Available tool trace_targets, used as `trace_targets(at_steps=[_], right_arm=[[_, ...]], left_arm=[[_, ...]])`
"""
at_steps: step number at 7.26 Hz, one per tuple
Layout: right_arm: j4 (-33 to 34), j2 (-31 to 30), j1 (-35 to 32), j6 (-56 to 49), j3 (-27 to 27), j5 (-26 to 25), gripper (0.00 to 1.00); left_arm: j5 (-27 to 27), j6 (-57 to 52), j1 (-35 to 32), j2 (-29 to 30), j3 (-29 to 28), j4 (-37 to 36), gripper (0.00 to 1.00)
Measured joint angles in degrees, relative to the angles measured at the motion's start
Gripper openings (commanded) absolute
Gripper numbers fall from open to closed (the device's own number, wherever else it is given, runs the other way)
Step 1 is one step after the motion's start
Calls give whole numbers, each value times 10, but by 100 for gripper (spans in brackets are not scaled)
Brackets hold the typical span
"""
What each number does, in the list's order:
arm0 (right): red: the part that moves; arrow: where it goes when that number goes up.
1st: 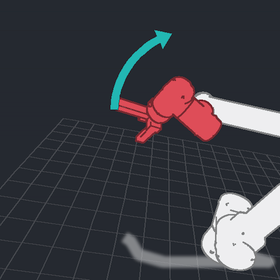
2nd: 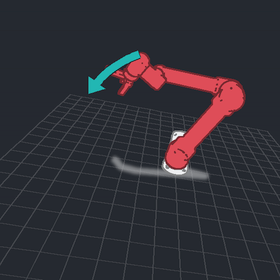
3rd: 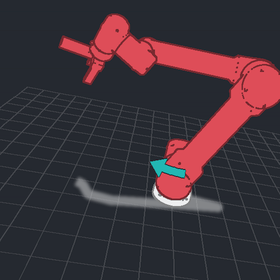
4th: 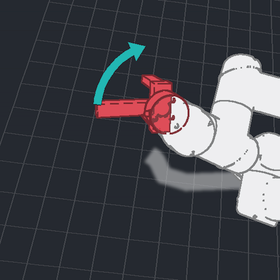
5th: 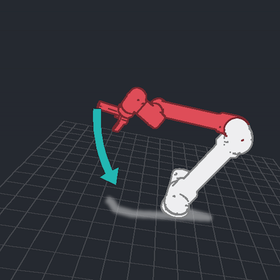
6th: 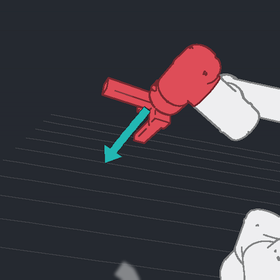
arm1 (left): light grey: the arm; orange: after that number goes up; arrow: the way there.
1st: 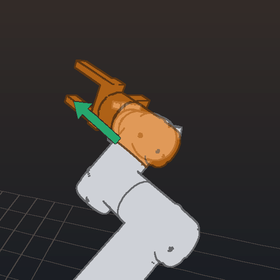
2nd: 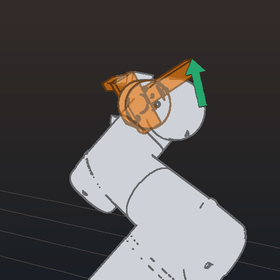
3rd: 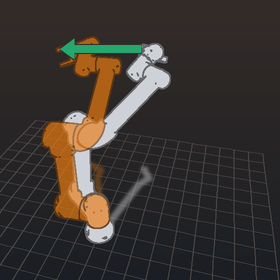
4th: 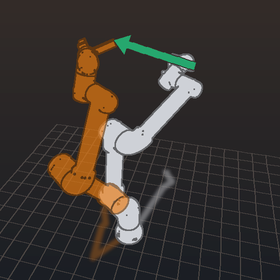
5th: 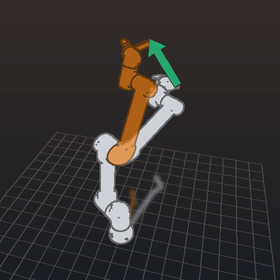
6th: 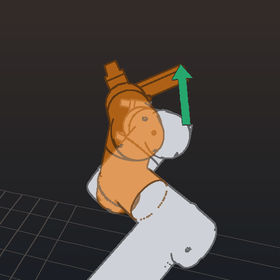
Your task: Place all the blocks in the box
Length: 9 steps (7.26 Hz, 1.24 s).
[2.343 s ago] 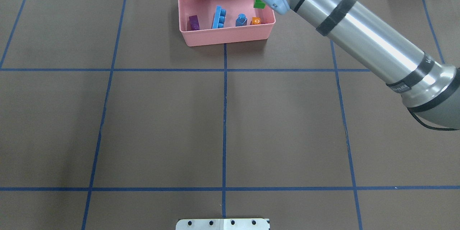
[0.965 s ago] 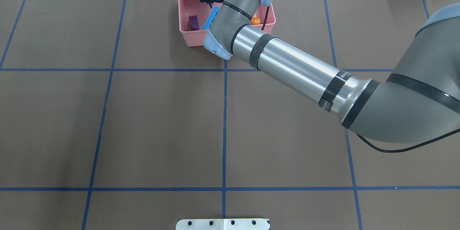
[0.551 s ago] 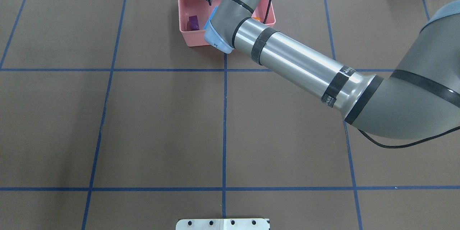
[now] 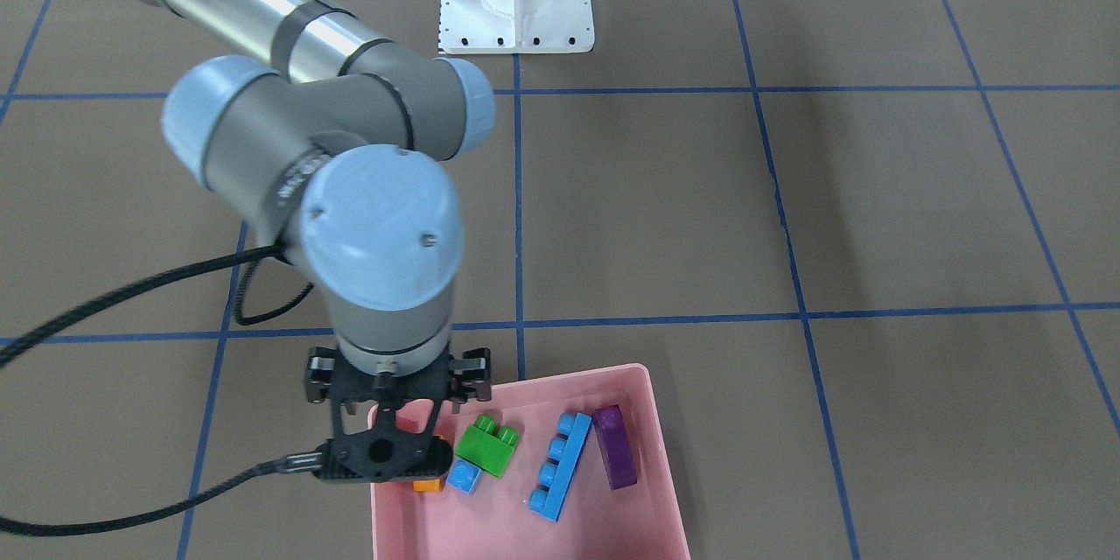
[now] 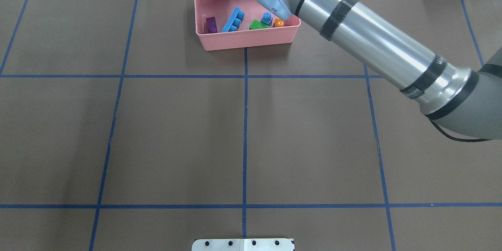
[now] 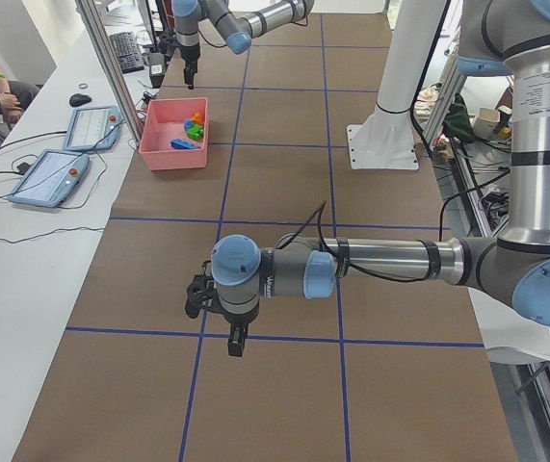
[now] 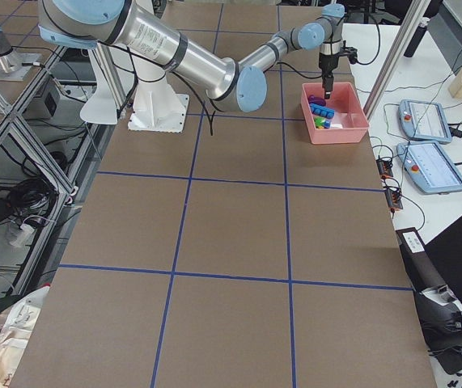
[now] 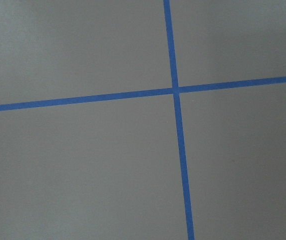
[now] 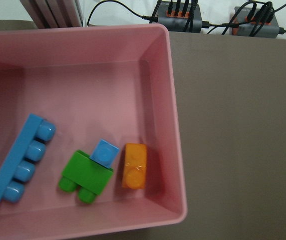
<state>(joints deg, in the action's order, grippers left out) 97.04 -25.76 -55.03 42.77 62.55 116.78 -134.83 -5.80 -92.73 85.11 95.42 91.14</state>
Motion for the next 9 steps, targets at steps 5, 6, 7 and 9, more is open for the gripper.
trace_targets(at_steps=[5,6,7,9], right_arm=[[10,-347,-172,-332,260,139,100],[9,-410,-207,-433,276,152,100],[8,-459,-247,-506,285,152,100],[9,-522,-303,-557,294,112,100]], left_arm=[[3,-5,1,-4,6,0,100],[3,-6,1,-5,7,0,100],[3,-6,1,-5,7,0,100],[3,-6,1,-6,7,0,100]])
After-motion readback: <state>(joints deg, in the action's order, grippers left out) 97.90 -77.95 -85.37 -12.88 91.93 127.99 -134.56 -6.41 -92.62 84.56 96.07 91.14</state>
